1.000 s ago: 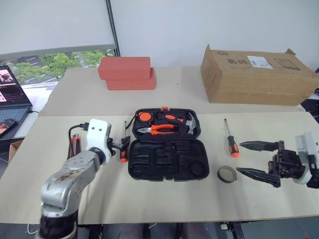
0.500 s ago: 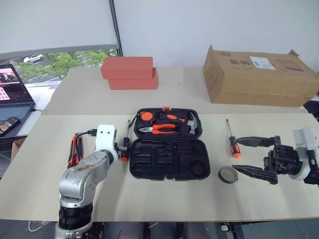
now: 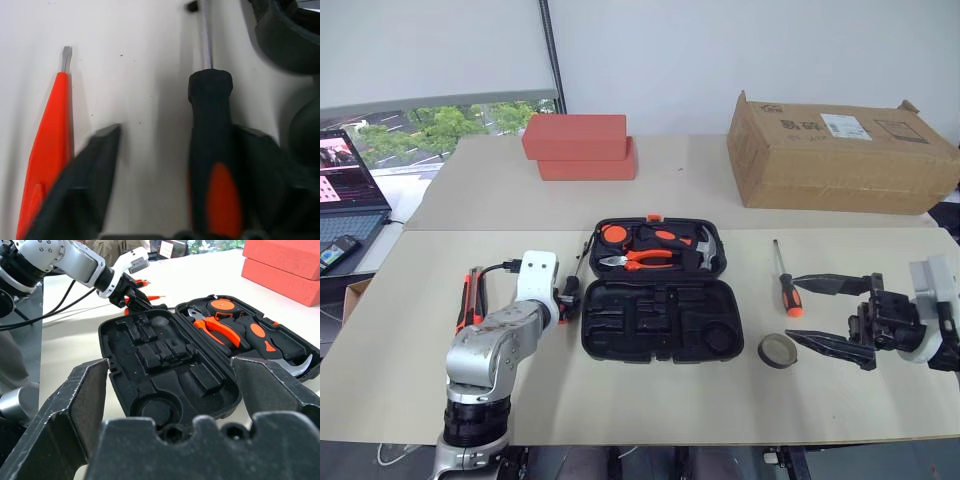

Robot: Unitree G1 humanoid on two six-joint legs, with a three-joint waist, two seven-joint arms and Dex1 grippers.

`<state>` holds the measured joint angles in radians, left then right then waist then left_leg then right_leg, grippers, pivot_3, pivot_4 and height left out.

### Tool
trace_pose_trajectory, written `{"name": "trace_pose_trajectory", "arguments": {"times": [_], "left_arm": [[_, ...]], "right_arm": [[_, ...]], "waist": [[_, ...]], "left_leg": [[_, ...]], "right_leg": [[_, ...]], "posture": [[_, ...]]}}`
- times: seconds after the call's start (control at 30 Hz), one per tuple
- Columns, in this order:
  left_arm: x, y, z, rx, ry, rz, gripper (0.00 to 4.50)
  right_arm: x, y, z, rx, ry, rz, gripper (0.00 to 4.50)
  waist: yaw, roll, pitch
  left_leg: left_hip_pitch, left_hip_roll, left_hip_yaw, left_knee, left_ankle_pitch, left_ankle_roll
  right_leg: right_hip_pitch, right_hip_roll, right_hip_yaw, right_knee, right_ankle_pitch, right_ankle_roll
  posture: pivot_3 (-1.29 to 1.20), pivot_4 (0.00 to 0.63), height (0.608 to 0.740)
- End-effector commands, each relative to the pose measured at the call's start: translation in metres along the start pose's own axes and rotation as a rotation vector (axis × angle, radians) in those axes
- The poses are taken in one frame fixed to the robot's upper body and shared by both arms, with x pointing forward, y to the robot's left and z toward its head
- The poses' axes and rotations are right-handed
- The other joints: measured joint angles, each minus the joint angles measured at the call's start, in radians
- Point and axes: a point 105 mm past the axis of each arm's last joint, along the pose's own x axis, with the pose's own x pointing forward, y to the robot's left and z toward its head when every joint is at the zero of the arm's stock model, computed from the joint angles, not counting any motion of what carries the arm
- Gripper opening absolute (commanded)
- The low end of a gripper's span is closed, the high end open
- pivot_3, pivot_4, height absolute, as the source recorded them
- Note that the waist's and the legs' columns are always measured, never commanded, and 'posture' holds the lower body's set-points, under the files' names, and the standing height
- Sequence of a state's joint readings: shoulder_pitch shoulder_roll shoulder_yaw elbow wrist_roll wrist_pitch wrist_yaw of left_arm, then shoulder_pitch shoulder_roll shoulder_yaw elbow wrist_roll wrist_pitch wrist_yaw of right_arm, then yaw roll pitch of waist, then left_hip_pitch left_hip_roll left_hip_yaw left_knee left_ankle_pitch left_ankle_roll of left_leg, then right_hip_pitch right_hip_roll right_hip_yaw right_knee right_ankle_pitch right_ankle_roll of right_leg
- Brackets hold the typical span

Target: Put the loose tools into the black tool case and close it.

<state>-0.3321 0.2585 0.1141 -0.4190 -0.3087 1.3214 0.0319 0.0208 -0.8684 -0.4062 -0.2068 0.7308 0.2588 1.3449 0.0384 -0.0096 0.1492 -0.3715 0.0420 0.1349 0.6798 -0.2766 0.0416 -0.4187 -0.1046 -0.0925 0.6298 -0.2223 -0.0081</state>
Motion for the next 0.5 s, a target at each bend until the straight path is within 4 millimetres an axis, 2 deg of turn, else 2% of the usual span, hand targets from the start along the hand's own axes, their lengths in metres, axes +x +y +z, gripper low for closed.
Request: {"name": "trace_pose_trajectory", "arguments": {"times": [0.03,0.1,0.13,0.23,0.3,0.43,0.5], "left_arm": [[0.002,0.002,-0.01,-0.009,0.051,0.012,1.92],[0.001,0.004,-0.009,-0.007,0.042,0.022,1.17],[0.001,0.006,-0.007,-0.01,0.03,0.026,0.94],[-0.003,0.007,0.004,-0.036,-0.042,-0.003,0.93],[-0.007,0.009,0.018,-0.025,-0.127,-0.018,0.93],[-0.031,-0.005,0.072,0.104,-0.421,-0.281,0.93],[-0.042,-0.009,0.088,0.197,-0.516,-0.373,0.93]], "right_arm": [[-0.003,-0.001,0.012,-0.043,-0.04,-0.015,4.5],[-0.003,-0.001,0.012,-0.042,-0.045,-0.016,4.5],[-0.003,-0.001,0.012,-0.041,-0.046,-0.017,4.5],[-0.003,-0.001,0.013,-0.036,-0.053,-0.018,4.5],[-0.004,-0.001,0.013,-0.029,-0.061,-0.02,4.5],[-0.004,-0.001,0.017,-0.008,-0.099,-0.021,4.5],[-0.004,-0.002,0.021,0.009,-0.131,-0.029,4.5]], "waist": [[0.0,0.0,0.0],[0.0,0.0,0.0],[0.0,0.0,0.0],[0.0,0.0,0.0],[0.0,0.0,0.0],[0.0,-0.002,0.001],[0.0,-0.002,0.001]], "left_leg": [[0.0,0.0,0.0,0.0,0.0,0.0],[0.0,0.0,0.0,0.0,0.0,0.0],[0.0,0.0,0.0,0.0,0.0,0.0],[0.0,0.0,0.0,0.0,0.0,0.0],[0.0,0.0,0.0,0.0,0.0,0.0],[-0.002,0.001,0.0,0.0,0.002,-0.003],[-0.003,0.001,0.0,0.0,0.005,-0.008]], "right_leg": [[0.0,0.0,0.0,0.0,0.0,0.0],[0.0,0.0,0.0,0.0,0.0,0.0],[0.0,0.0,0.0,0.0,0.0,0.0],[0.0,0.0,0.0,0.0,0.0,0.0],[0.0,0.0,0.0,0.0,0.0,0.0],[-0.003,0.0,-0.001,0.0,0.001,-0.002],[-0.003,0.0,-0.002,0.0,0.002,-0.003]], "posture": [[0.0,0.15,0.711],[0.0,0.15,0.711],[0.0,0.15,0.711],[0.0,0.15,0.711],[0.0,0.15,0.711],[0.0,0.15,0.711],[0.0,0.15,0.711]]}}
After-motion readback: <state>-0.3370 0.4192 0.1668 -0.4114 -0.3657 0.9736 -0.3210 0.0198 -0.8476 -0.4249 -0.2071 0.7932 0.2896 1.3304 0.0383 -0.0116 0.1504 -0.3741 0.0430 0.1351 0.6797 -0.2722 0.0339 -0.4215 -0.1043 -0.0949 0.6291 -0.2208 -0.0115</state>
